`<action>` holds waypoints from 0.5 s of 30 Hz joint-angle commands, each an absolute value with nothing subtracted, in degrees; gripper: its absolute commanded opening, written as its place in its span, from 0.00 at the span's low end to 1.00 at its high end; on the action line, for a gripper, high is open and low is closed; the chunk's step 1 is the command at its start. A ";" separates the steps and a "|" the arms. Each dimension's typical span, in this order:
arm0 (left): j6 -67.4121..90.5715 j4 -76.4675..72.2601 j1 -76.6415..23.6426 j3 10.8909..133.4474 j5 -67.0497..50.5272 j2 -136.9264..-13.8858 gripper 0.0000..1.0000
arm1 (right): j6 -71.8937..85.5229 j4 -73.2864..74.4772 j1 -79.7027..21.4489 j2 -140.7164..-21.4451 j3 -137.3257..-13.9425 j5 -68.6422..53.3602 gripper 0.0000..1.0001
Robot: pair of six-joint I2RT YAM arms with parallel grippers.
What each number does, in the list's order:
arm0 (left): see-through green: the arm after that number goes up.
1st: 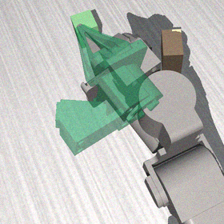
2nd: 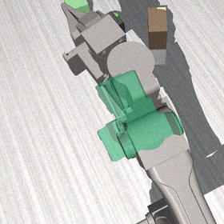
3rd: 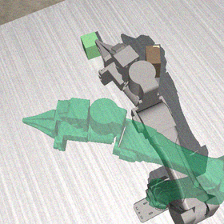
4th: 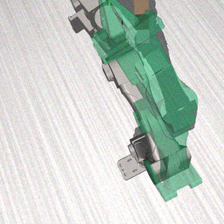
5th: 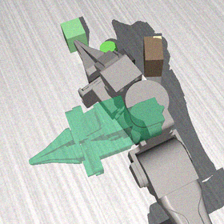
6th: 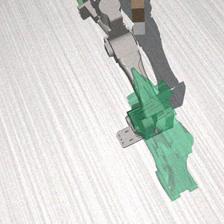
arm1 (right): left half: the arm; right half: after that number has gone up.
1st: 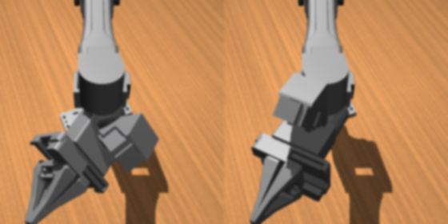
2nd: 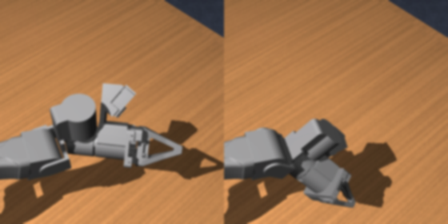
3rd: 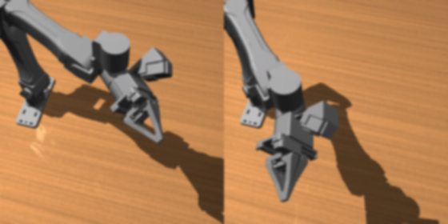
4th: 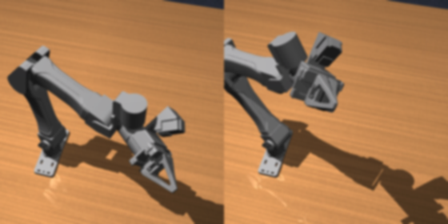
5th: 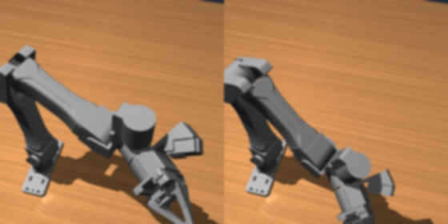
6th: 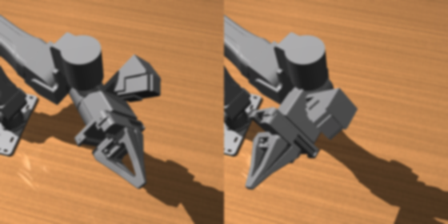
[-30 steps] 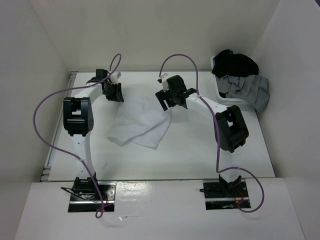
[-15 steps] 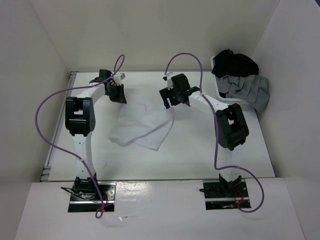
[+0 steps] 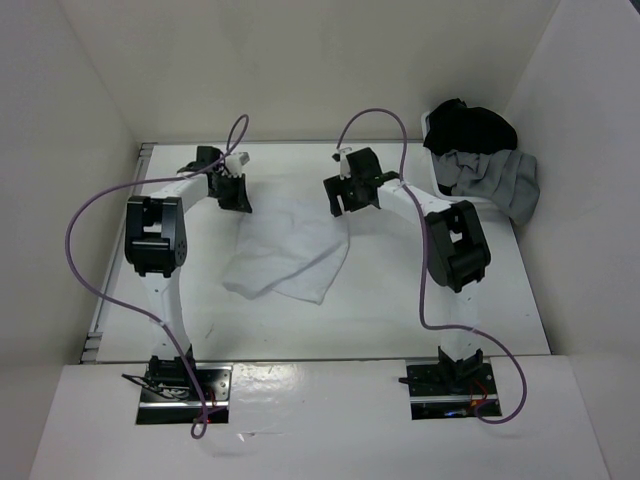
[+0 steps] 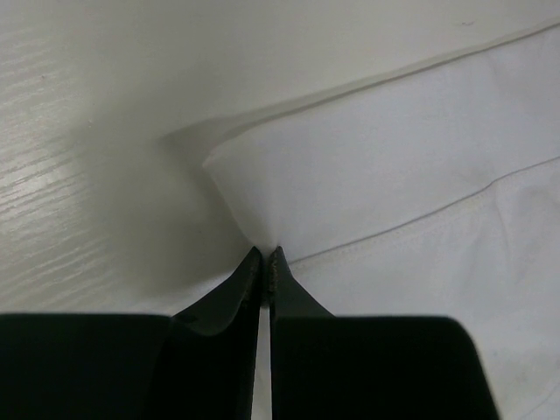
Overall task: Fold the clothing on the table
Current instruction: Flatten the skirt out
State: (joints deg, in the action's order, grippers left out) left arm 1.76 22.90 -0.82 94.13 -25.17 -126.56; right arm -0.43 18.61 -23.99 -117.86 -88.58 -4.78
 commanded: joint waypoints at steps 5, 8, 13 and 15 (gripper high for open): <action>1.41 25.05 -0.09 90.53 -26.89 -123.67 0.05 | 0.70 18.81 -23.55 -119.79 -91.05 -3.79 0.78; 1.41 25.05 -0.09 89.03 -27.50 -122.52 0.05 | 0.70 18.81 -23.03 -120.84 -91.58 -3.25 0.77; 1.41 25.05 -0.09 85.61 -27.51 -120.77 0.05 | 0.70 18.19 -22.51 -120.85 -91.58 -3.78 0.76; 1.41 25.05 -0.09 84.91 -27.51 -119.54 0.05 | 0.70 18.19 -22.50 -120.85 -91.58 -3.78 0.75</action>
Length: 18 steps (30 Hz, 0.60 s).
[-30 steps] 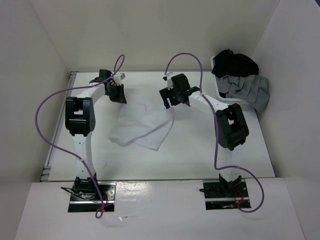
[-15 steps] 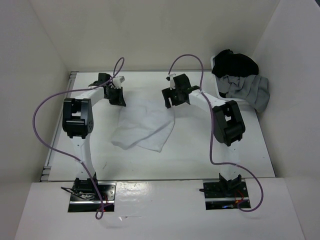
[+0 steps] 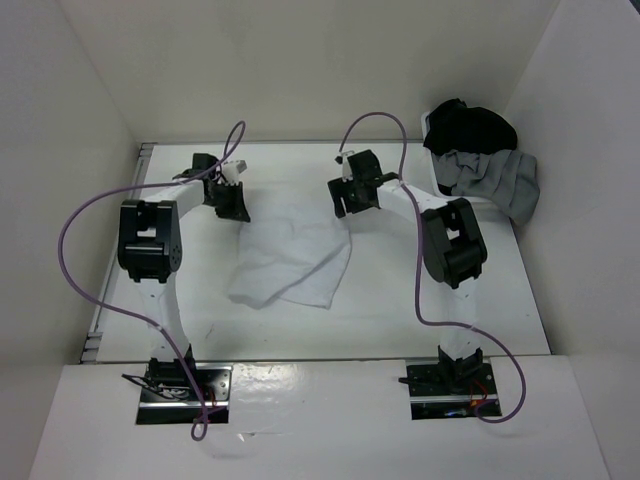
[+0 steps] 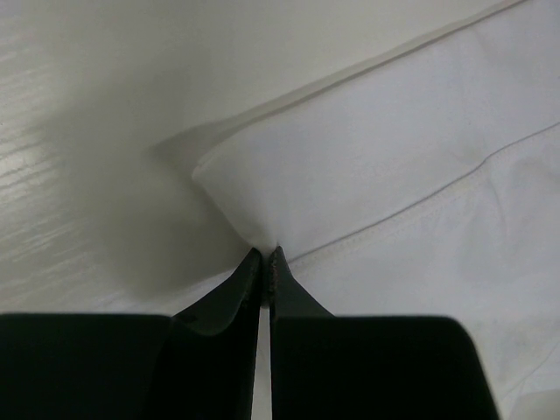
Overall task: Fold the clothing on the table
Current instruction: Flatten the skirt out
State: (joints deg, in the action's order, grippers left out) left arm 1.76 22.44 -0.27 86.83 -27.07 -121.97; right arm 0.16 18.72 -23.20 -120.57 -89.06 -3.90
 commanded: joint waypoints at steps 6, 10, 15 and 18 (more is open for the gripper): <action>1.41 25.57 -0.09 82.53 -28.56 -117.95 0.05 | 0.70 18.19 -22.50 -121.38 -91.58 -4.92 0.71; 1.41 25.58 -0.62 81.48 -28.56 -116.72 0.05 | 0.70 18.19 -22.50 -121.90 -92.11 -5.62 0.69; 1.41 25.58 -0.62 80.33 -29.09 -115.66 0.05 | 1.23 18.19 -22.50 -122.43 -92.11 -6.68 0.68; 1.41 26.10 -1.14 79.20 -29.62 -115.14 0.05 | 1.23 18.19 -22.50 -122.96 -92.11 -7.29 0.66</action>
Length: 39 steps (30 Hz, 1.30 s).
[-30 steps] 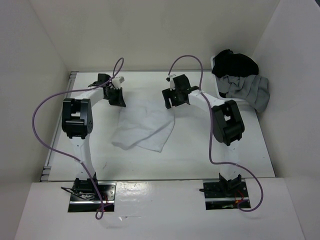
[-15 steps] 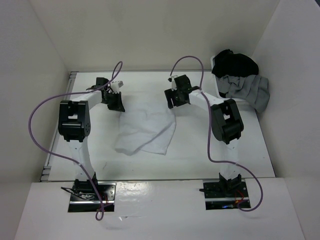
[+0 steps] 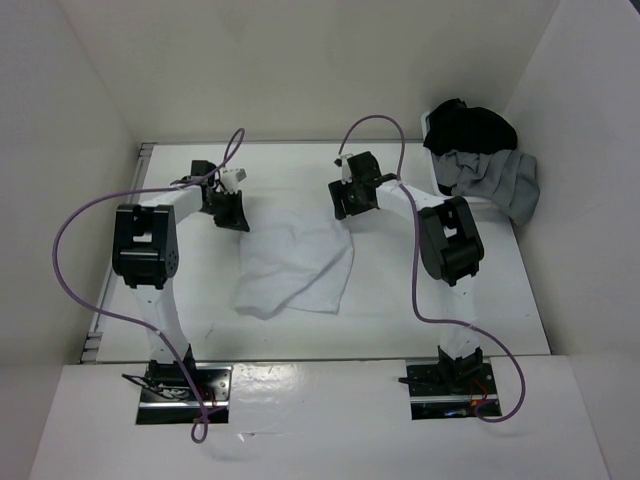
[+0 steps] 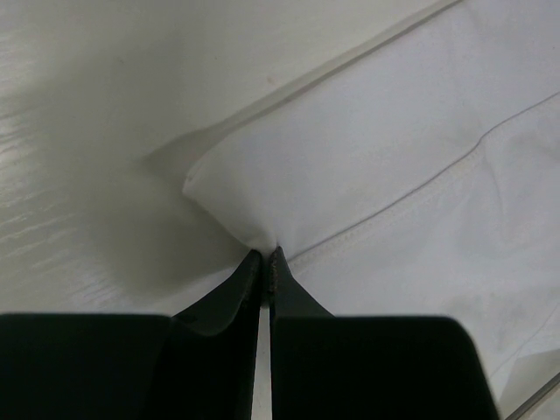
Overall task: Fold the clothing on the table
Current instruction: Flatten the skirt out
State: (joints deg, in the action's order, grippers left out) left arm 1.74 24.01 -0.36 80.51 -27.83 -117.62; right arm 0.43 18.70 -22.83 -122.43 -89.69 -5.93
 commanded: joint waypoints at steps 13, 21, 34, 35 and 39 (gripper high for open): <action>0.09 26.10 -2.81 76.99 -30.23 -112.85 0.05 | 0.70 19.25 -22.50 -124.01 -92.64 -10.37 0.59; 0.09 26.10 -2.81 75.94 -30.23 -112.85 0.05 | -0.35 19.25 -22.50 -124.01 -92.11 -10.38 0.53; -0.44 25.58 -1.67 75.41 -30.85 -113.38 0.05 | -1.40 20.30 -20.83 -124.01 -91.05 -10.37 0.25; -0.44 25.58 -1.67 75.41 -30.85 -113.99 0.05 | -1.41 20.30 -20.83 -124.01 -91.05 -10.98 0.18; -0.44 25.05 -1.67 75.41 -31.46 -113.99 0.05 | -1.41 21.45 -20.83 -124.63 -91.67 -12.65 0.13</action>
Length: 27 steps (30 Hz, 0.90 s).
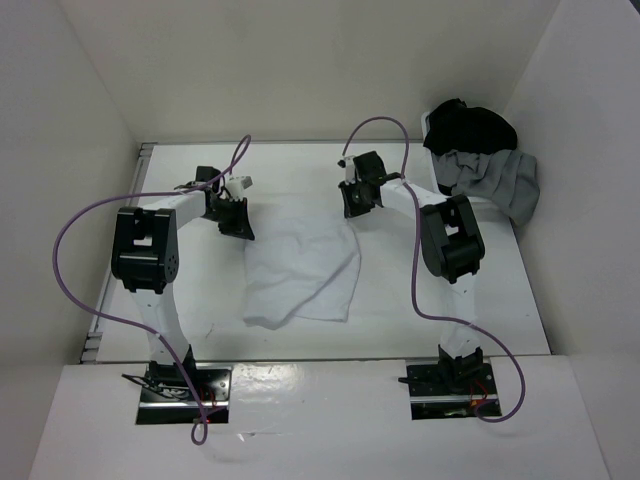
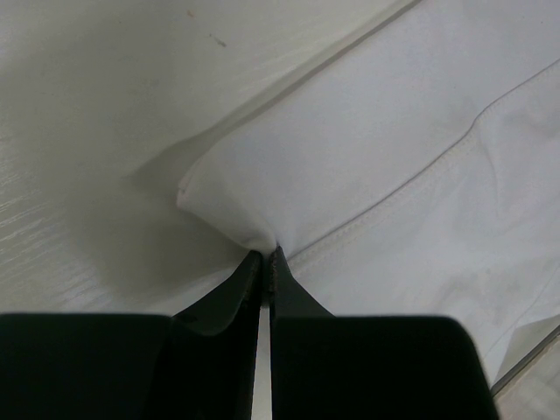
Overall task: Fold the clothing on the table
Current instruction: Flatten the skirt out
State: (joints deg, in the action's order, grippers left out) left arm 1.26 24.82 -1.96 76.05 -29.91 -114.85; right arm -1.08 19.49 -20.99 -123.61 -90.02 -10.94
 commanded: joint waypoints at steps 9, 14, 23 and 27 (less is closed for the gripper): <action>-0.97 25.05 -1.67 75.41 -31.99 -114.52 0.05 | -2.02 22.06 -20.83 -124.63 -92.20 -17.48 0.60; -0.97 25.58 -1.67 75.41 -32.61 -114.52 0.05 | -1.49 22.06 -20.83 -124.63 -92.20 -19.07 0.59; -0.97 25.58 -1.67 75.41 -32.61 -114.52 0.05 | -2.02 22.06 -20.83 -126.21 -92.20 -20.21 0.36; -0.97 25.58 -1.67 75.94 -33.13 -115.05 0.05 | -2.02 22.58 -20.83 -126.83 -92.20 -20.83 0.18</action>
